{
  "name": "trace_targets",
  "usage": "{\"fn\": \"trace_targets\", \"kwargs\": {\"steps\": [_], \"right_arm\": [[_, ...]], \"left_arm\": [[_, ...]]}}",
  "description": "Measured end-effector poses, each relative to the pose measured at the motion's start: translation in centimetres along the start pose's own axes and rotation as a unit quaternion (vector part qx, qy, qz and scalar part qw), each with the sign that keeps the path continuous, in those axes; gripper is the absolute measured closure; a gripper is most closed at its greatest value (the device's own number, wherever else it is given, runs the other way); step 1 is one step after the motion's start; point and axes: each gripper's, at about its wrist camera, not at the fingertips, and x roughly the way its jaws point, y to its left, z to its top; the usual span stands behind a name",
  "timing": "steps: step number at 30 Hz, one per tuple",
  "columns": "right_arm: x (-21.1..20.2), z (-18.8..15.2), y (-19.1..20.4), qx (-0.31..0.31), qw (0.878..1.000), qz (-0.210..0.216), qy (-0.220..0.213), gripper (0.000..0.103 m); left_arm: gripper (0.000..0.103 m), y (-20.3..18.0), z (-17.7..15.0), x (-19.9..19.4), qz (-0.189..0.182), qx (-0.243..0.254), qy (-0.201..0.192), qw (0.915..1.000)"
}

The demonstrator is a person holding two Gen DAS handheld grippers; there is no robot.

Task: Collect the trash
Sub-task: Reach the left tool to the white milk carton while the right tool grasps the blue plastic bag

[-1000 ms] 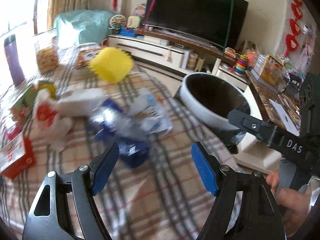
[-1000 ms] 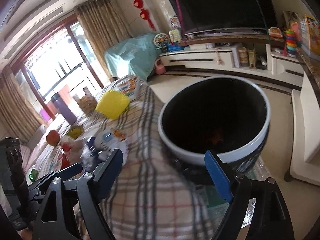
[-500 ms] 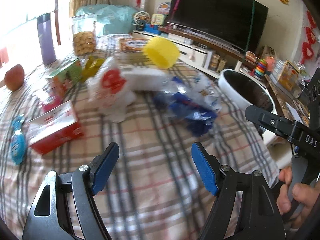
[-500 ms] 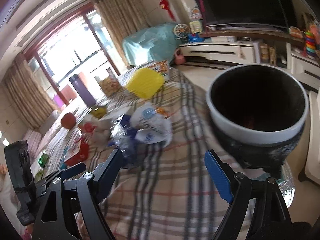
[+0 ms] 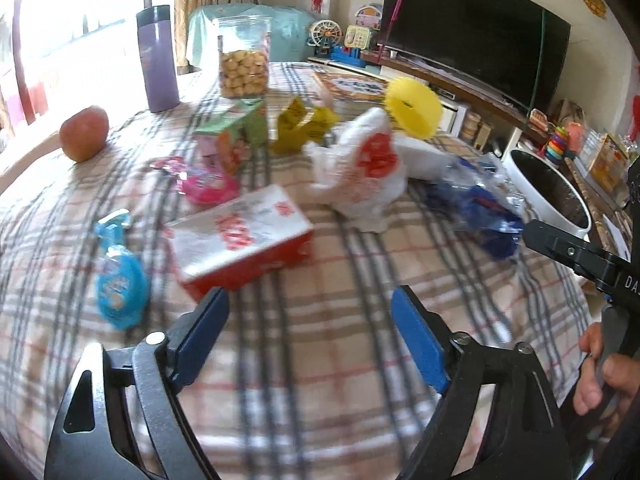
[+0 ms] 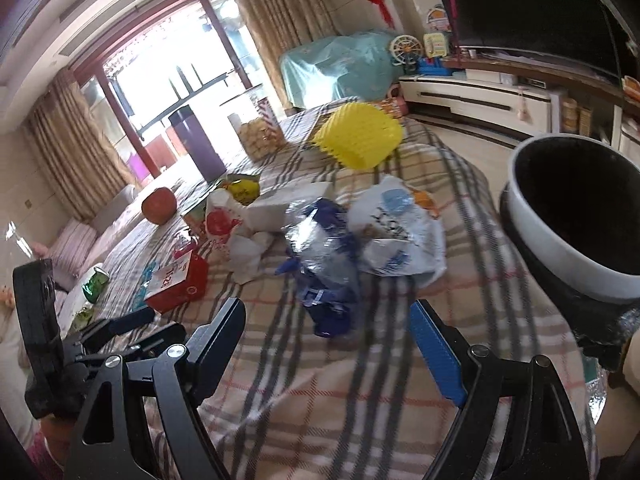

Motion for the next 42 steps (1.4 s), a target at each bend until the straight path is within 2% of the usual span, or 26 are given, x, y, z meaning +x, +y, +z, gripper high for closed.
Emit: {"fn": "trace_targets", "kwargs": {"steps": [9,14,18,21,22,23,24,25,26,27,29,30,34,35,37,38,39,42], "right_arm": [[2.1,0.5,1.1,-0.017,1.0,0.0,0.014,0.018],[3.1,0.9,0.9,-0.017,1.0,-0.006,0.021,0.018],[3.8,1.3,0.7,-0.011,1.0,-0.007,0.025,0.02],[4.3,1.3,0.7,-0.017,0.999,-0.015,0.029,0.031],[4.5,1.3,0.8,-0.02,0.999,-0.019,0.034,0.045],[4.8,1.3,0.8,-0.022,0.999,-0.02,0.041,0.059],[4.8,1.2,0.8,-0.023,0.999,-0.019,0.044,0.065],[4.8,1.1,0.8,-0.024,0.998,-0.021,0.045,0.068],[4.7,0.9,0.9,-0.025,0.998,-0.021,0.044,0.069],[4.4,0.8,0.9,-0.026,0.999,-0.019,0.042,0.07],[3.7,0.4,1.1,-0.025,0.999,-0.012,0.039,0.073],[3.2,0.3,1.1,-0.025,0.999,-0.008,0.036,0.074],[1.1,-0.3,1.0,-0.021,0.999,0.007,0.025,0.074],[0.4,-0.5,0.9,-0.019,1.0,0.011,0.022,0.074],[-0.4,-0.7,0.7,-0.016,1.0,0.01,0.018,0.074],[-0.8,-0.8,0.6,-0.014,1.0,0.011,0.016,0.074],[-1.3,-0.9,0.4,-0.009,1.0,0.011,0.014,0.074],[-2.1,-1.2,0.0,0.0,1.0,0.009,0.011,0.074]], "left_arm": [[0.01,4.0,2.3,1.1,0.031,0.058,0.009,0.9978],[0.01,4.7,2.7,2.7,0.031,0.098,0.025,0.9944],[0.01,4.7,2.7,4.3,0.021,0.107,0.049,0.9928],[0.012,4.1,2.3,4.3,0.016,0.115,0.044,0.9923],[0.015,3.9,2.2,4.0,0.011,0.117,0.038,0.9924],[0.03,3.6,2.1,3.7,0.004,0.117,0.036,0.9925],[0.044,3.3,2.0,3.6,-0.001,0.115,0.038,0.9926],[0.05,3.2,1.9,3.5,-0.005,0.112,0.039,0.9929],[0.069,3.1,1.7,3.5,-0.014,0.106,0.043,0.9934],[0.081,2.9,1.5,3.4,-0.022,0.096,0.046,0.994],[0.09,2.7,1.2,3.1,-0.033,0.082,0.047,0.995],[0.09,2.5,1.0,2.9,-0.04,0.076,0.045,0.9953],[0.091,1.2,0.2,2.2,-0.055,0.067,0.045,0.9953],[0.088,1.0,0.1,2.1,-0.052,0.062,0.045,0.9957],[0.067,0.8,0.3,2.1,-0.048,0.056,0.043,0.9963],[0.043,0.7,0.4,2.0,-0.04,0.055,0.038,0.997],[0.031,0.6,0.6,1.9,-0.026,0.055,0.026,0.9978],[0.027,0.4,1.2,1.9,-0.016,0.067,0.012,0.9976]]}}
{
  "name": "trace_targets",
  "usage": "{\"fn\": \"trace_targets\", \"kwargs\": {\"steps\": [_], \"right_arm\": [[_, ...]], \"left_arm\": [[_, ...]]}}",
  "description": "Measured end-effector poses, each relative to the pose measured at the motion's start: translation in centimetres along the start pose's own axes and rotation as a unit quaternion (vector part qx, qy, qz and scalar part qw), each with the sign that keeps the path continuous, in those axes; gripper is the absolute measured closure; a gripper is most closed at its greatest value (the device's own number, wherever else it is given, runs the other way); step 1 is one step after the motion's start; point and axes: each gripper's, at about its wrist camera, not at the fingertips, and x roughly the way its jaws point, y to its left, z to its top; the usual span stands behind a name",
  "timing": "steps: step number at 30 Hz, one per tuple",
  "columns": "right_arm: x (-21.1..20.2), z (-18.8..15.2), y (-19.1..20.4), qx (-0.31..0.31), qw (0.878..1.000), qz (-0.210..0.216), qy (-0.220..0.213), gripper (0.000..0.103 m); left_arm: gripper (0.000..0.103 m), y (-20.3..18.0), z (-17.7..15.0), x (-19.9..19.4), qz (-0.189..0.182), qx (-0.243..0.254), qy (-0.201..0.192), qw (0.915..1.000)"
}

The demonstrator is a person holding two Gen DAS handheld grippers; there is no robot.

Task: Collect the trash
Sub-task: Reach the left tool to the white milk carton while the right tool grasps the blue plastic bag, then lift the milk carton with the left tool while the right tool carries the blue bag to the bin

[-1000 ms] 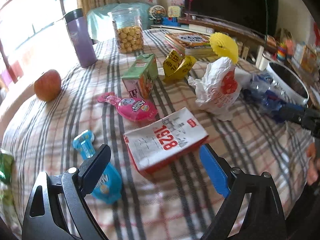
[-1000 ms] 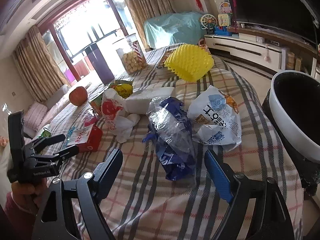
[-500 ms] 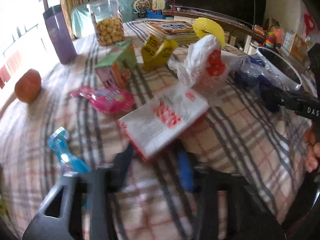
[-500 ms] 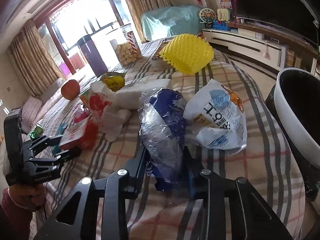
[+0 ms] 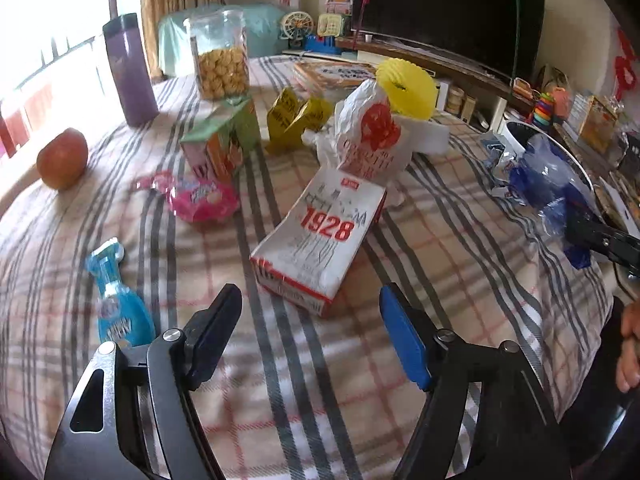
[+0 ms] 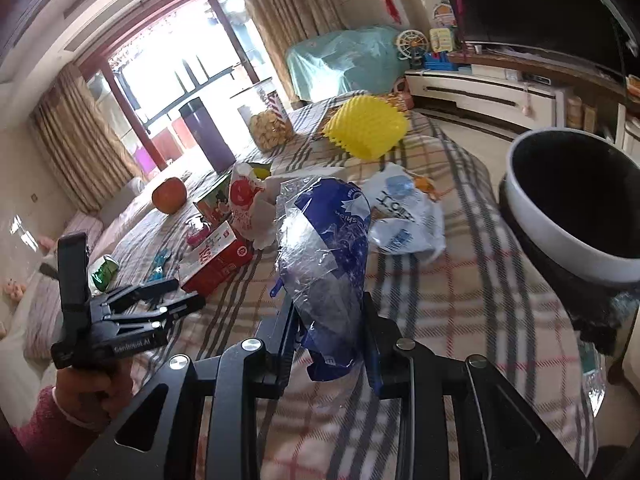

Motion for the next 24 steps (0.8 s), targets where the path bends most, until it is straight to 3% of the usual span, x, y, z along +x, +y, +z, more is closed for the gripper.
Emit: {"fn": "trace_targets", "kwargs": {"steps": [7,8,9,16,24], "right_arm": [[-0.6,-0.5,-0.3,0.013,1.0,-0.004,-0.002,0.074],[-0.7,-0.6,-0.3,0.014,1.0,-0.004,-0.002,0.074],[-0.8,-0.6,-0.3,0.015,1.0,-0.004,-0.003,0.074],[-2.0,-0.6,-0.8,0.02,1.0,-0.007,-0.018,0.074],[-3.8,-1.0,-2.3,0.034,0.999,-0.017,-0.029,0.074]], "left_arm": [[0.027,0.2,1.6,2.6,0.011,0.006,0.004,0.9999],[0.042,0.2,1.5,2.6,0.006,0.007,0.005,0.9999],[0.048,0.2,1.5,2.8,0.0,0.008,0.009,0.9999],[0.05,-1.2,0.5,0.4,-0.019,-0.005,-0.012,0.9997],[0.05,-5.5,0.2,-2.6,-0.076,-0.003,-0.037,0.9964]]}}
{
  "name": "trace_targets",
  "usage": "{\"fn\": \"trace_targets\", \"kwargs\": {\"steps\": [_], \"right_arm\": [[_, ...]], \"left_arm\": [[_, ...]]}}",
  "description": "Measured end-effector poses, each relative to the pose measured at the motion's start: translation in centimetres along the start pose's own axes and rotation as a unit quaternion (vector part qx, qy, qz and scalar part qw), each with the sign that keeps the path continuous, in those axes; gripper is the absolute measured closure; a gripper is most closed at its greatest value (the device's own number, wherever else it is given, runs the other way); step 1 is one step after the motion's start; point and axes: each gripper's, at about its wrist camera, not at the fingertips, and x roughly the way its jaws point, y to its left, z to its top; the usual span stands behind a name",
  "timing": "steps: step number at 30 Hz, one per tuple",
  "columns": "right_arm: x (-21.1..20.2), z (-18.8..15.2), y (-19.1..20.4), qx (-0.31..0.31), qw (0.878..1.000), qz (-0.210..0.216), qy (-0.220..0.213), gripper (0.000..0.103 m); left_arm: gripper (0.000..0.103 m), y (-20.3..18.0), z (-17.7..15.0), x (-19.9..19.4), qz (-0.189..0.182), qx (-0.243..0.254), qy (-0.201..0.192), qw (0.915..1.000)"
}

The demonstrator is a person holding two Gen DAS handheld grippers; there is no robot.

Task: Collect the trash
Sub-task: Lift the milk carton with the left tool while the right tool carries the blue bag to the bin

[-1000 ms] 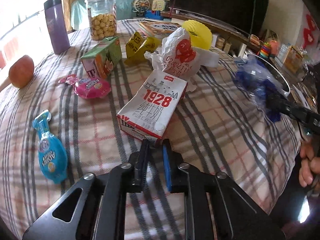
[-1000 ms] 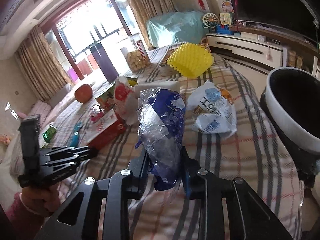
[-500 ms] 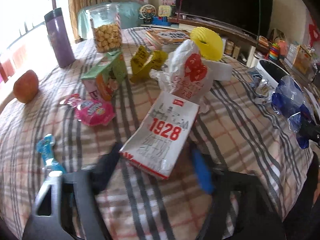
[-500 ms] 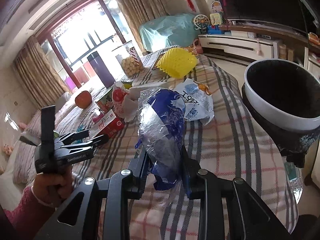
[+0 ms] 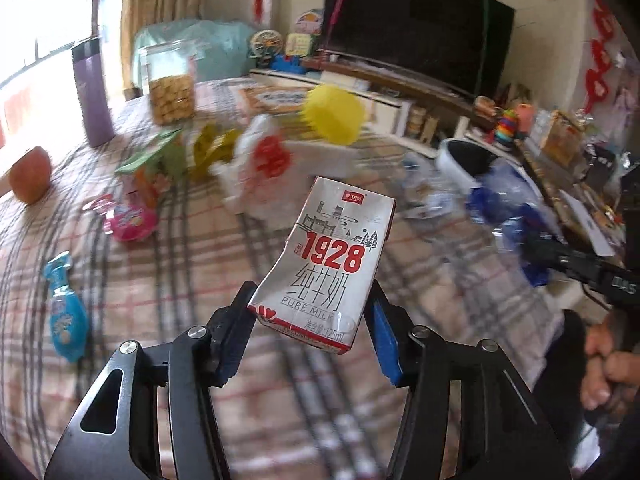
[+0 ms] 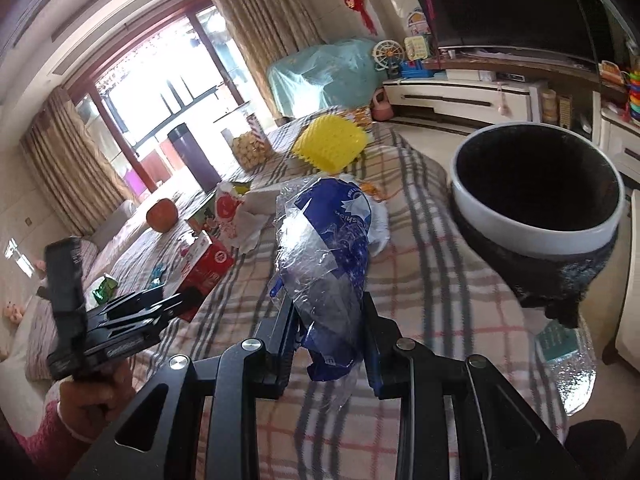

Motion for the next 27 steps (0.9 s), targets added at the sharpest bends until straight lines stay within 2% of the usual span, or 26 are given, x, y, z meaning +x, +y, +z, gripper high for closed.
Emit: {"fn": "trace_targets", "kwargs": {"steps": [12,19,27], "right_arm": [[-2.9,0.8,-4.8,0.042,0.998,-0.044,-0.03,0.074],[-4.3,1.8,-7.7,0.063,0.995,-0.065,-0.049,0.074],[-4.7,3.3,-10.6,0.076,0.992,-0.08,-0.059,0.073]], "left_arm": [[0.05,-8.5,2.7,2.0,-0.067,0.048,-0.001,0.9966],[0.05,-12.0,4.0,3.4,-0.079,0.068,0.001,0.9946],[0.05,-14.2,5.9,5.2,-0.085,0.07,0.006,0.9939]]}}
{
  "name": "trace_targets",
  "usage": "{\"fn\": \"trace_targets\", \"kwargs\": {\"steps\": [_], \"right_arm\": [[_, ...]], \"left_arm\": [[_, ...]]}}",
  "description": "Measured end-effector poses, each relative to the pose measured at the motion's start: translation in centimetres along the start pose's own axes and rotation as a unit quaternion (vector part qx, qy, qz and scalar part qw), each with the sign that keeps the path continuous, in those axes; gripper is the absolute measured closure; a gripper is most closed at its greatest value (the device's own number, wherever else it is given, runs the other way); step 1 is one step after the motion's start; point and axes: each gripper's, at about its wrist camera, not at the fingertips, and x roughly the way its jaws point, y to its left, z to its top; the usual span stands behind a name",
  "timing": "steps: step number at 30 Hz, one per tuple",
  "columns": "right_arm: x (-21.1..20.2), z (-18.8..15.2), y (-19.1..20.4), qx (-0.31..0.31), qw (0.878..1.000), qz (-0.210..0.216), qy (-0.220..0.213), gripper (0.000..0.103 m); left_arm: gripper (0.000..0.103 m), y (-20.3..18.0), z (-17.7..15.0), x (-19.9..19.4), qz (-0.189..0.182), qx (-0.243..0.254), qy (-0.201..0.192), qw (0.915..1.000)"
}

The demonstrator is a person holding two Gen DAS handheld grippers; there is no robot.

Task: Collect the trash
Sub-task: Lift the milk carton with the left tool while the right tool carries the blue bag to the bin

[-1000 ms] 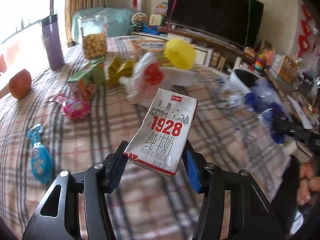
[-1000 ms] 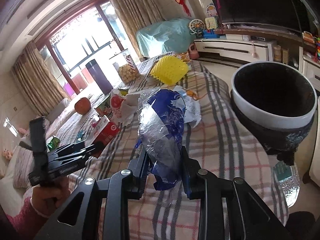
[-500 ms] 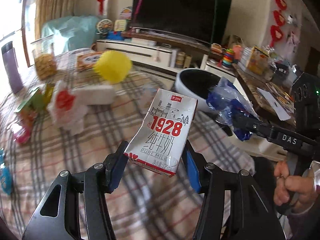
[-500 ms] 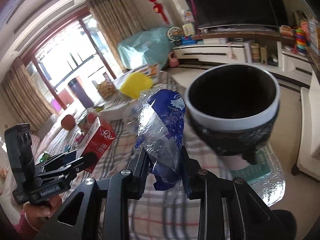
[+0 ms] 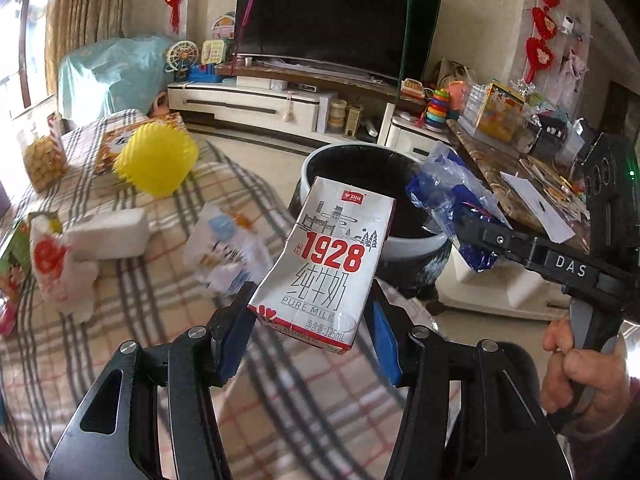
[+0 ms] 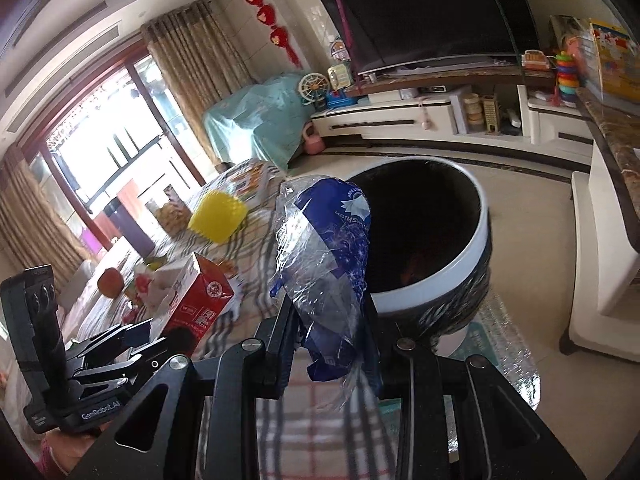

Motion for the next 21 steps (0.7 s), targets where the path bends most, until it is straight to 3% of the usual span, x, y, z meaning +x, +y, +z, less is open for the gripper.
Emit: {"fn": "trace_targets", "kwargs": {"steps": [21], "right_arm": [[2.8,4.1,-4.3,0.01,1.0,-0.025,0.008,0.072]], "left_arm": [[0.05,-3.0,4.8,5.0,0.016,0.032,0.007,0.9993]]}}
